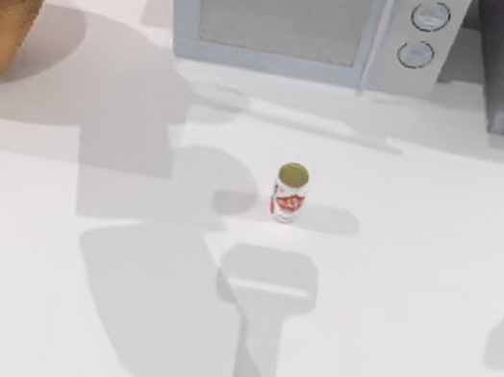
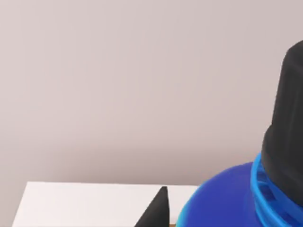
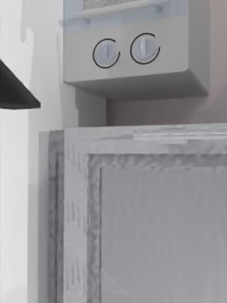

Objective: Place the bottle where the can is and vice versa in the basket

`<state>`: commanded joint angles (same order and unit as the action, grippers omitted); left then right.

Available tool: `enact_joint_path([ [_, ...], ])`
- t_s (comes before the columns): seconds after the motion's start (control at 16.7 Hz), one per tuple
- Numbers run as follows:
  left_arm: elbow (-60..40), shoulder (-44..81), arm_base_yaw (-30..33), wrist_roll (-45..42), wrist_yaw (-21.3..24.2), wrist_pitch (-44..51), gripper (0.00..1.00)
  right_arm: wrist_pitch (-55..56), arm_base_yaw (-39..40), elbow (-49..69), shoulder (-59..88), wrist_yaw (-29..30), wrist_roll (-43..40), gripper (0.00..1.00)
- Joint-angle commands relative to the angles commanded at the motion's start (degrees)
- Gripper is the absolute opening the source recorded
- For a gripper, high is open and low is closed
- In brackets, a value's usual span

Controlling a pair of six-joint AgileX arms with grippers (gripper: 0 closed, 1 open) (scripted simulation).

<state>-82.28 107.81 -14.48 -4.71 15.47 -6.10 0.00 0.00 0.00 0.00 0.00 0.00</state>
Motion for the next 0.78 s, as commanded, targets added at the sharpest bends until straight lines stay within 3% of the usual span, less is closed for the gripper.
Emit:
enact_joint_path([
  [0.78,0.0,0.0,0.0,0.0,0.0,0.0,0.98,0.0,0.0,0.0,0.0,0.0,0.0,1.0],
])
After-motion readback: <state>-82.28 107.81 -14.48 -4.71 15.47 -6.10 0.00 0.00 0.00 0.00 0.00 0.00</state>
